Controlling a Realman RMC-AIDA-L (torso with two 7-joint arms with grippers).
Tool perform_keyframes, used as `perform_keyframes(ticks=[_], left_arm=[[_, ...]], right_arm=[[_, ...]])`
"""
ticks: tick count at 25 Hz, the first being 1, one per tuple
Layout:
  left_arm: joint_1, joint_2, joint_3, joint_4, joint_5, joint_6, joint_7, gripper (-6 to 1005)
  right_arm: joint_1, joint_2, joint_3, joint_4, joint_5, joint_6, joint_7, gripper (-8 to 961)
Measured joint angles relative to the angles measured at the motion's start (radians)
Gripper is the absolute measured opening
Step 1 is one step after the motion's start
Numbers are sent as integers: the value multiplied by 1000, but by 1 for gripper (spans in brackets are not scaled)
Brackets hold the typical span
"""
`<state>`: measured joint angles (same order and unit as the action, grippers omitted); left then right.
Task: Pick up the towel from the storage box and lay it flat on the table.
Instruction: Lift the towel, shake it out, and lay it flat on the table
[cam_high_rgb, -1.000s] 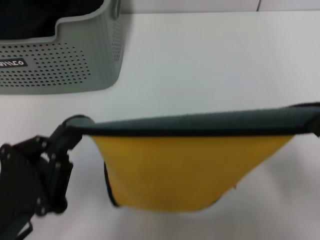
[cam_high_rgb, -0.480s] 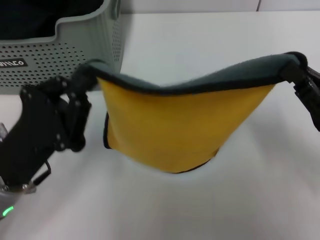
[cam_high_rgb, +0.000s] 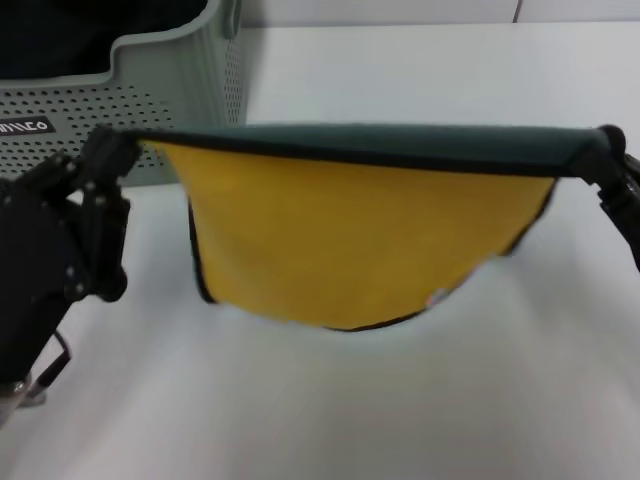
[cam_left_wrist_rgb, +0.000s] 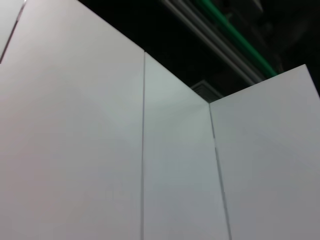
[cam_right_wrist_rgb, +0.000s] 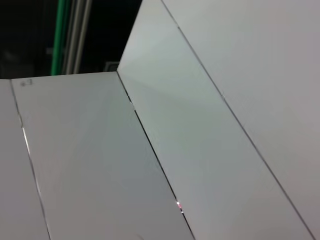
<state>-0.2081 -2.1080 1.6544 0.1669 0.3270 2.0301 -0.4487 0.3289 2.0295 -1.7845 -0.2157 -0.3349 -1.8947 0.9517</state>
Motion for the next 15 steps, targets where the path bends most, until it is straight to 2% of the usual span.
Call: perform_keyframes(ticks=[6,7,8,11,13,15], left_arm=[[83,0,11,29,-4,4,-33,3],[134,0,38,65,-13,6,-39,3],[134,0,38,65,-13,6,-39,3],[224,0,109,157,-43,7,-21,4],[254,0,154,192,-56,6,20,7],[252,0,166,187,-58,5,35,10]], right_arm=[[-33,0,-34,2,-1,-56,4,7],[-42,0,-47,1,-1,-78,-3,7],[-51,0,-57,1,-1,-97,-10,7],[-79,0,-85,5,-2,-162,-60,7],[-95,0,-97,5,4,-167,-80,7],[-96,0,-100,4,7,-156,-79,7]])
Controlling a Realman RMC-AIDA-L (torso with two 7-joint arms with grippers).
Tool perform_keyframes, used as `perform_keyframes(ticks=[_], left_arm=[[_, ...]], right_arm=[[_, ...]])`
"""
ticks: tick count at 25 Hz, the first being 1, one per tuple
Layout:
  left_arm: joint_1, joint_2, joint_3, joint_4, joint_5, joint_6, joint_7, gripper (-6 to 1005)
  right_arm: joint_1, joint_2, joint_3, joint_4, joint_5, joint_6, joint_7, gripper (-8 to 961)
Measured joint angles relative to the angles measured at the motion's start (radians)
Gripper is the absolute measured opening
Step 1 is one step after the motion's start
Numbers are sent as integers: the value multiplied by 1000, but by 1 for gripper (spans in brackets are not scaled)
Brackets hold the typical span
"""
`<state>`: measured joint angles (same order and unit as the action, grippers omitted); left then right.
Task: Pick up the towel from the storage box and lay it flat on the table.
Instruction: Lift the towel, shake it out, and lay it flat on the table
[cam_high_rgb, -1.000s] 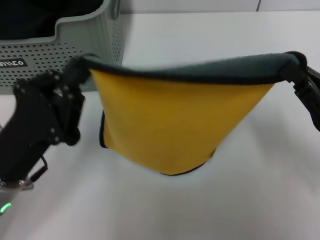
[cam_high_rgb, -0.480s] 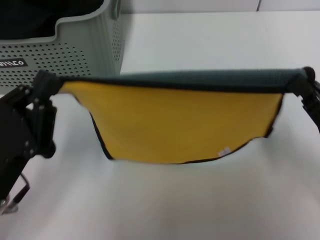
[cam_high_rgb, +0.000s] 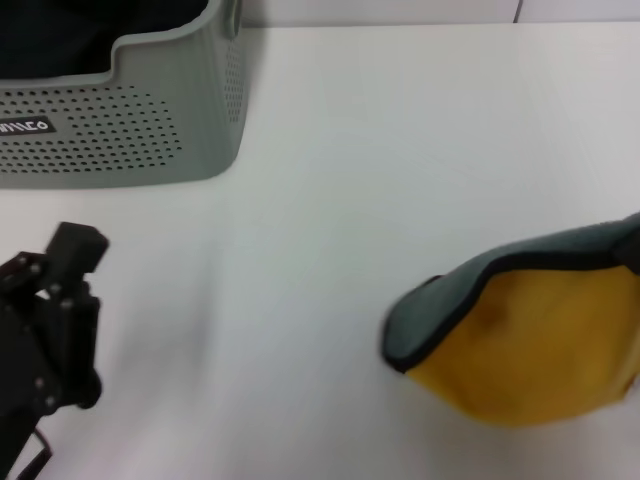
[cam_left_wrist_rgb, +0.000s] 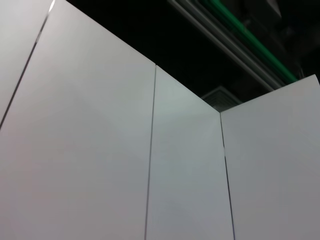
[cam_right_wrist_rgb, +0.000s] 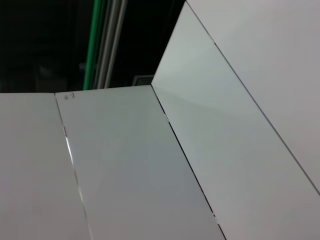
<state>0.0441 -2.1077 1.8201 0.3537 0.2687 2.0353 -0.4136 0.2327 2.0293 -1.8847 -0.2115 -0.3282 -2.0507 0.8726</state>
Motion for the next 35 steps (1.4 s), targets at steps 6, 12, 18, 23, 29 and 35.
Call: perform_keyframes(ticks=[6,12,18,23,29,35], left_arm=[[-165,0,60,-176,8,-3,-19,17],[-273,0,108,-264,13,-74,-21,25],[-300,0,112,-220,14,-202,-16,47],[-339,0,129,-200,13,-323,-24,176],[-357,0,200,-141,4,-457,-20,292],[-349,0,206,-88,0,-567,-21,345]], right_arm=[[30,0,6,-36,24,-10,7,7],[122,-8,12,-60,56,-15,62,7],[222,-27,77,-52,63,-6,147,8],[288,-39,112,-57,65,9,196,10],[336,-33,163,-63,63,65,203,13],[364,-30,178,-63,65,76,199,17]])
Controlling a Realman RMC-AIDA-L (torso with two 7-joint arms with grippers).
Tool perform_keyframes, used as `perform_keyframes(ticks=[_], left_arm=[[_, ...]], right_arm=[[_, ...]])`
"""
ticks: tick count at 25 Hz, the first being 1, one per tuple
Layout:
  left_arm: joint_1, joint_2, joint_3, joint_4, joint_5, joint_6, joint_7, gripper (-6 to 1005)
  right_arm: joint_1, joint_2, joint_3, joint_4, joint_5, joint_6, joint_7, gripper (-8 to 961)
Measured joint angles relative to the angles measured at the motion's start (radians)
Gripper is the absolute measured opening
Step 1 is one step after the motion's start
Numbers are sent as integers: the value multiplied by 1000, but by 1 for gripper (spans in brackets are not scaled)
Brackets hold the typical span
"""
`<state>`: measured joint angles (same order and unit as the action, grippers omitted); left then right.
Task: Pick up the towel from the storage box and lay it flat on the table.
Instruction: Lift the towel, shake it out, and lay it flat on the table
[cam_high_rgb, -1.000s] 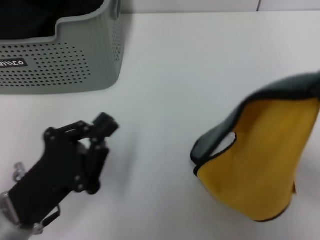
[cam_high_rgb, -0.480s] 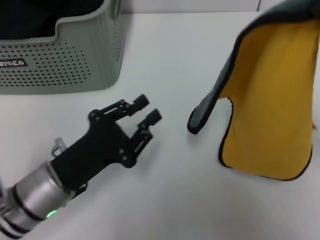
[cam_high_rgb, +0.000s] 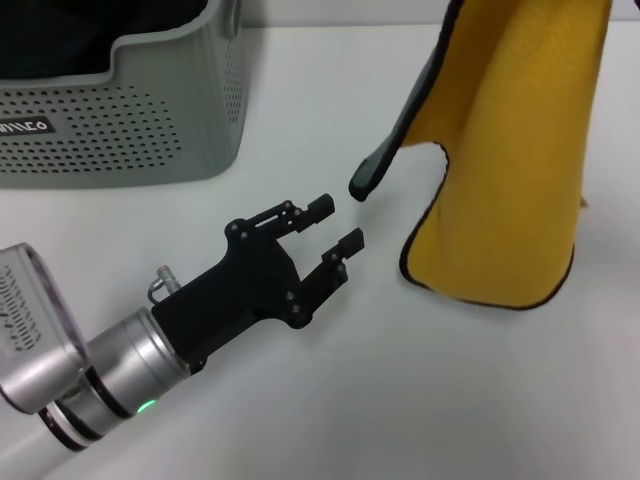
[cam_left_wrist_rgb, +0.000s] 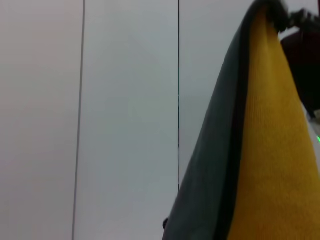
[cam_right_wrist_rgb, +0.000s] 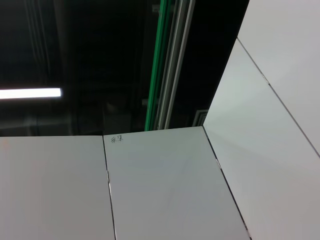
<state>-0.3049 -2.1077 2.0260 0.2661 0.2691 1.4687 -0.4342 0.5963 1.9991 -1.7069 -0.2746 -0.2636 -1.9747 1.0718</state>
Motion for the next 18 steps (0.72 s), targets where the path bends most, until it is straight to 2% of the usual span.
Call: perform_keyframes(ticks=[6,7,11,18], left_arm=[[-13,0,12,11,-58,-19,-2,401],[-14,0,41,15,-116,-30,-3,411],[-19,0,97,17,-185,-35,1,431],[-22,0,145,22,-197,-55,4,429]], right_arm=[[9,12,1,0,-5,10,0,20],[9,14,1,0,-5,10,0,20],[8,14,1,0,-6,11,-1,22],[8,16,1,0,-6,25,-2,26]])
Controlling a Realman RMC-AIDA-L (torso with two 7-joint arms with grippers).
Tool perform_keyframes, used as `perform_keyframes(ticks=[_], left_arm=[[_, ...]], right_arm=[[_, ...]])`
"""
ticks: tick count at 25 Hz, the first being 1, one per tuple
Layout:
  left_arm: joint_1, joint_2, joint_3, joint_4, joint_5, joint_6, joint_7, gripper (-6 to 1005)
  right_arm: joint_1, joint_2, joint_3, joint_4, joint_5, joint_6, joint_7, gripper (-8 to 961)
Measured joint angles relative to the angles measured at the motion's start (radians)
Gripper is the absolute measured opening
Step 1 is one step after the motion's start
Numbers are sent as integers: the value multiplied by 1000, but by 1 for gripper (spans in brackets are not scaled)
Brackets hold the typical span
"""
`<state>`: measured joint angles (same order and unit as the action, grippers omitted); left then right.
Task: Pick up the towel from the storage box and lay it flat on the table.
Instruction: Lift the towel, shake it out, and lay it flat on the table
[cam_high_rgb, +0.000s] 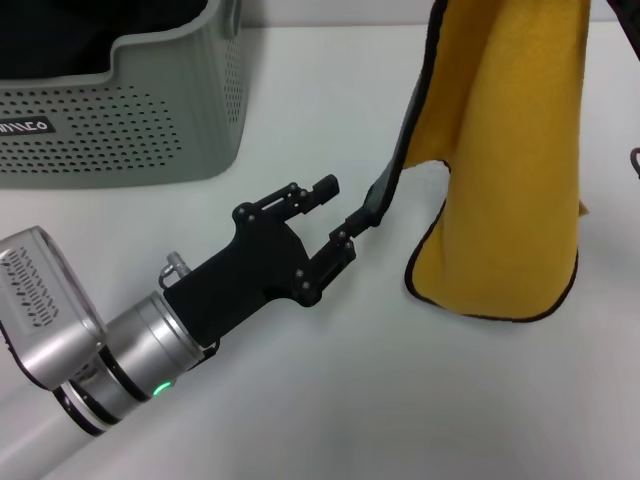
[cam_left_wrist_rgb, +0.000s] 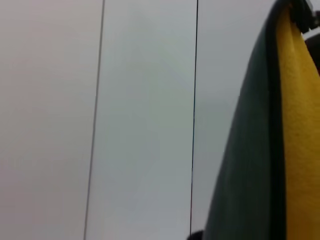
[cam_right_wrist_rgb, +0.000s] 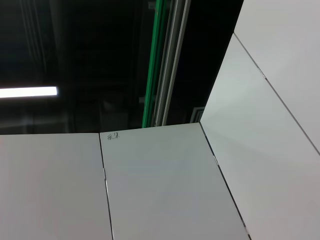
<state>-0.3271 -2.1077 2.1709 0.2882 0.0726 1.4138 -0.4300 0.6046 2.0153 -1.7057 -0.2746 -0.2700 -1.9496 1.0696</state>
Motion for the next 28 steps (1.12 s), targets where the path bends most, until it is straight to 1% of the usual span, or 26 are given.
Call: perform_keyframes(ticks=[8,15,28], left_arm=[[4,0,9,-2,-1,-7,-3,426],[1,0,13,2,-2,-22,-3,423],[-5,0,14,7,-15,-23,-6,416]], right_arm=[[-2,1,0,0,6,2,-1,30],[-1,7,-1,0,1,8,-2,34],[-5,10,-5,0,0,9,-2,41]])
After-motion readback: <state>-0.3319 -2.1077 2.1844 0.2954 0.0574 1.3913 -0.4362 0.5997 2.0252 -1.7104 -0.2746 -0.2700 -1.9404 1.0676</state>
